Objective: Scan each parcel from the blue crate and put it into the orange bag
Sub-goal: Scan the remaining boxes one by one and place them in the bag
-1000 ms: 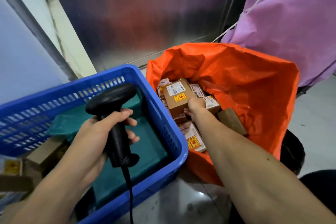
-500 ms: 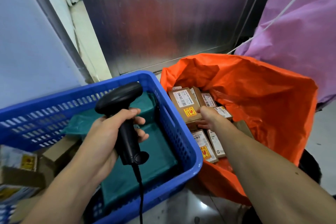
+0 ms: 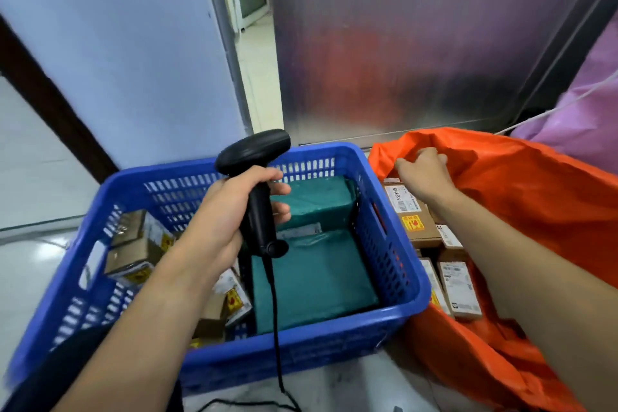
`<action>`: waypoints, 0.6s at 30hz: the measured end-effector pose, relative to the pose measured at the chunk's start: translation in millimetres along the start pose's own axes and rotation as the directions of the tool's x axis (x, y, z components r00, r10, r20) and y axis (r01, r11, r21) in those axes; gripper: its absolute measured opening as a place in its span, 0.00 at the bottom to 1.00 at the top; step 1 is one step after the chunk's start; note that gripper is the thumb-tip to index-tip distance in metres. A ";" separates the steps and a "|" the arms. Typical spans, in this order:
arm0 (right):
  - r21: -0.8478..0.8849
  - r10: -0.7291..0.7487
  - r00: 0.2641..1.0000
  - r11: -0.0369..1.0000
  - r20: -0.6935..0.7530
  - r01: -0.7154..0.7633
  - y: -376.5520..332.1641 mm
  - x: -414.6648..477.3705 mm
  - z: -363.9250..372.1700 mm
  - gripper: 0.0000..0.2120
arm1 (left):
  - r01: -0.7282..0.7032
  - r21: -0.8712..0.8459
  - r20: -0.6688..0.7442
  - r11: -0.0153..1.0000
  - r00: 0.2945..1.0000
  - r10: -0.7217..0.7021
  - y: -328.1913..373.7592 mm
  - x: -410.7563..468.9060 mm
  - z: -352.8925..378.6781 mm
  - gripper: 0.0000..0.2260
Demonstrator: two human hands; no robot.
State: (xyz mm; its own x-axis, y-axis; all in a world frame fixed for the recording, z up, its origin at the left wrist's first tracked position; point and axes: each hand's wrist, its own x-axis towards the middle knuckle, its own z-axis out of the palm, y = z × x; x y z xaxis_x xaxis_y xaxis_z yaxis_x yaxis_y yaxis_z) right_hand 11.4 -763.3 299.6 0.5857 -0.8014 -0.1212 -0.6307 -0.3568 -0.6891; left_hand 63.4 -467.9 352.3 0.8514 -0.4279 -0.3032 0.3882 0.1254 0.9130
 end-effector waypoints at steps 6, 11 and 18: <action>-0.229 -0.235 0.929 0.925 0.287 0.304 -47.1 -56.3 10.7 0.31 | -0.067 0.030 -0.091 0.997 0.993 0.069 29.0 -21.6 -54.7 0.07; -0.252 -0.411 0.800 0.798 0.436 0.547 -66.0 -103.3 19.9 0.29 | -0.107 0.060 -0.196 0.992 0.974 0.117 37.9 -41.3 -89.5 0.06; -0.220 -0.607 0.587 0.571 0.536 0.791 -92.8 -144.4 51.1 0.17 | -0.126 0.089 -0.281 0.988 0.948 0.147 42.7 -64.1 -132.5 0.06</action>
State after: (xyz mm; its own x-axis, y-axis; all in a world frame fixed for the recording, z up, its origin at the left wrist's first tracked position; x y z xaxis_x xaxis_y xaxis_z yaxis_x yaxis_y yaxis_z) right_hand 11.3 -589.9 344.5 0.9993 0.0037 -0.0363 -0.0086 -0.9432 -0.3320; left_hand 72.1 -316.5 374.5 0.9636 -0.1357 -0.2303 0.2444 0.0980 0.9647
